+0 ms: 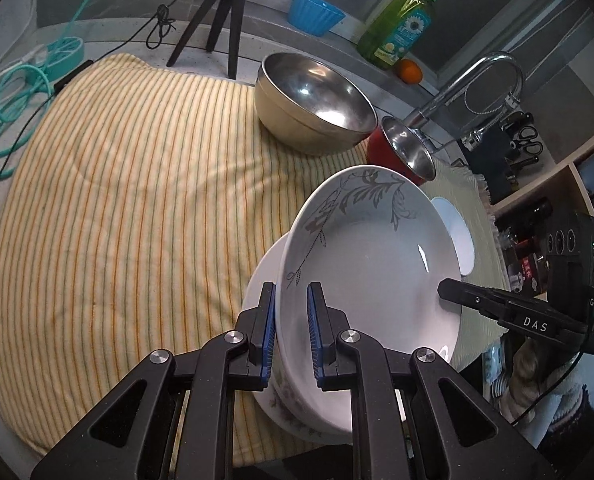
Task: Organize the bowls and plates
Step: 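Carry the grey-leaf plate with the left tool onto the plate stack, then lower the grey-leaf plate onto the stack and open the left tool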
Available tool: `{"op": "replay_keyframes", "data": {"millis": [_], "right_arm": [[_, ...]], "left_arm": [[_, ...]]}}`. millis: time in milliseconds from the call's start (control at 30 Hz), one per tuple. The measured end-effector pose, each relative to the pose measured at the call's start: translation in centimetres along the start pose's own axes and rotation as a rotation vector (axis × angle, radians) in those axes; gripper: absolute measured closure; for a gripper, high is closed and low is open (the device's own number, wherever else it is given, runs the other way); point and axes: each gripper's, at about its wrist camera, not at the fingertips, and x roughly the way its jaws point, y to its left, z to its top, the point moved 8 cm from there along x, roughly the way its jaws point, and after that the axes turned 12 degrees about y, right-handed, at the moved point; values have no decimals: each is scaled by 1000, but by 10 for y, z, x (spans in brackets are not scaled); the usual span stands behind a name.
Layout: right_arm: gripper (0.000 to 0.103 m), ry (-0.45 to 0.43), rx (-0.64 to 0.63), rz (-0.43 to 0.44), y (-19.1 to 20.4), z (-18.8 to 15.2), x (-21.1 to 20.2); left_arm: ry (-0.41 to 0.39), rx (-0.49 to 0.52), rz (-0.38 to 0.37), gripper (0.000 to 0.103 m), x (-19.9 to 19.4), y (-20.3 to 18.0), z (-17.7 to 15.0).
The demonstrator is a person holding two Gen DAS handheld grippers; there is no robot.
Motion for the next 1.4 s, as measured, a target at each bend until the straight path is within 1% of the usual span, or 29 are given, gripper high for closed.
{"op": "replay_keyframes", "data": {"millis": [300, 767, 967, 1200, 1400], "right_arm": [[93, 28, 15, -3, -9, -14, 7], [93, 36, 5, -40, -9, -17, 14], [93, 33, -27, -88, -6, -17, 16], [91, 25, -92, -173, -1, -16, 18], [90, 27, -115, -216, 0, -16, 20]], "left_arm": [[31, -5, 7, 90, 9, -6, -14], [63, -4, 17, 90, 18, -6, -23], [73, 1, 25, 90, 20, -6, -25], [79, -3, 30, 90, 22, -4, -25], [78, 5, 45, 90, 22, -4, -26]]}}
